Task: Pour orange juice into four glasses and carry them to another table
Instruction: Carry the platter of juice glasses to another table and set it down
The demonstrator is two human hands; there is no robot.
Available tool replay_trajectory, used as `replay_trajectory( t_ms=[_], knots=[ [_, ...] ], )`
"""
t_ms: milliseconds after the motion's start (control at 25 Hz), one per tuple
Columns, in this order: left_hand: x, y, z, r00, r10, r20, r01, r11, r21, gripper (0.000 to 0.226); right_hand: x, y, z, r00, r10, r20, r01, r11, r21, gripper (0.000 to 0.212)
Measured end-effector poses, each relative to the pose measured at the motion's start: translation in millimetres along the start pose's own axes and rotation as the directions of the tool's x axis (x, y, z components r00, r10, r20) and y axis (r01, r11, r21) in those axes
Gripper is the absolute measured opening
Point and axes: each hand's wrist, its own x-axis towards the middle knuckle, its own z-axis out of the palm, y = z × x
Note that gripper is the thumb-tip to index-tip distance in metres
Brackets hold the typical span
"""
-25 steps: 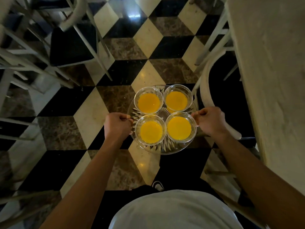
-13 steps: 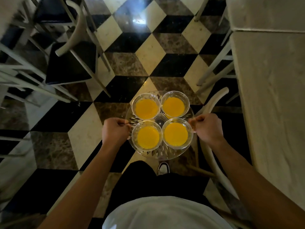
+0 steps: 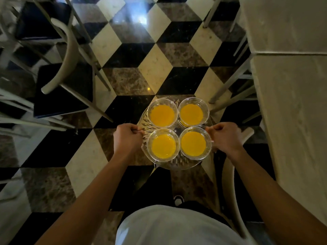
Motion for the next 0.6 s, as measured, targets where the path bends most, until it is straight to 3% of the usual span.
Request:
replay_trajectory(
  t_ms=[600],
  knots=[
    [189.2, 106.4, 7.8, 0.997, -0.024, 0.072, 0.023, 1.0, 0.009, 0.019, 163.1, -111.0, 5.6, 0.999, 0.029, -0.031, -0.029, 0.999, 0.022, 0.014]
  ],
)
